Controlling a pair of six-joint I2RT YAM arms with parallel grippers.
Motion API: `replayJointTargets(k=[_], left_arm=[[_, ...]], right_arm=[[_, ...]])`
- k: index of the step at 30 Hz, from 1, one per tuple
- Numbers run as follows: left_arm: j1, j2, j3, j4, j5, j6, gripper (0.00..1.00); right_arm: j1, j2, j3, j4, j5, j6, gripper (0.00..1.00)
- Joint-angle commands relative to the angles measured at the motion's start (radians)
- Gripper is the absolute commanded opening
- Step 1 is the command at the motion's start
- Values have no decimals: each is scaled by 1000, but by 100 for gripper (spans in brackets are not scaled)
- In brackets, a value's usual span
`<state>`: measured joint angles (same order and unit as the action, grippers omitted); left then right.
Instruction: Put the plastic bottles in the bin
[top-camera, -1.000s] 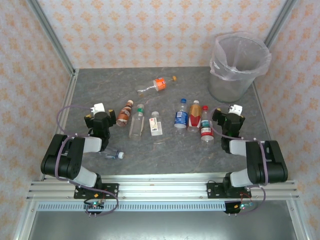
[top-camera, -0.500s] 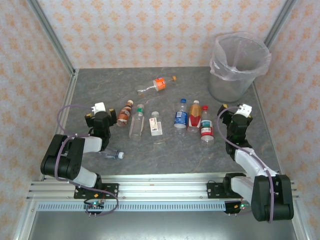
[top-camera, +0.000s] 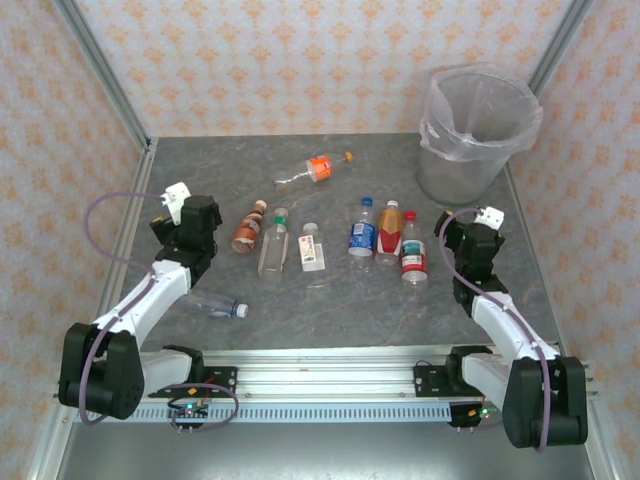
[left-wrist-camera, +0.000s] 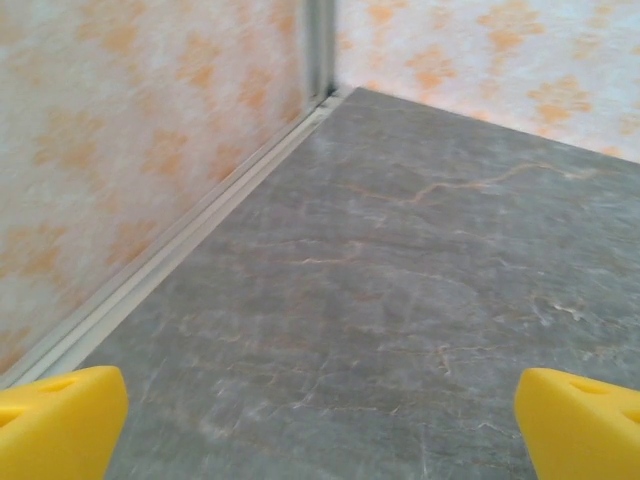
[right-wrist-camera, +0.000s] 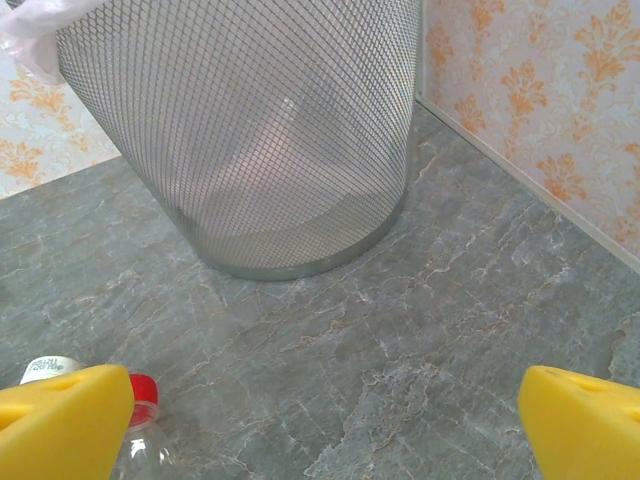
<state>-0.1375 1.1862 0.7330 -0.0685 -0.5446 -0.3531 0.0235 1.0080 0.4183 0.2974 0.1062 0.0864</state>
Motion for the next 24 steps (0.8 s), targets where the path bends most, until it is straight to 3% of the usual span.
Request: replayJointTargets(k=[1,5,11,14,20,24], left_arm=[[2,-6,134,-486,-53,-292,100],[22,-25,183,-669,37,-423,100],[210,-73,138,-773,298,-570,100],[236,-62,138,-842,327,-618,100],[243,-13,131,-930,423,-748,100],[270,-5,60,-876,438,-826,100]], right_arm=[[4,16,59,-56,-24,28,99],[4,21,64,-45,-31,56,99],[4,25,77,-66,-23,80,99],[3,30,91,-101,-5,93,99],[4,55,125,-160,-93,102,99],[4,58,137,-163,-136,106,99]])
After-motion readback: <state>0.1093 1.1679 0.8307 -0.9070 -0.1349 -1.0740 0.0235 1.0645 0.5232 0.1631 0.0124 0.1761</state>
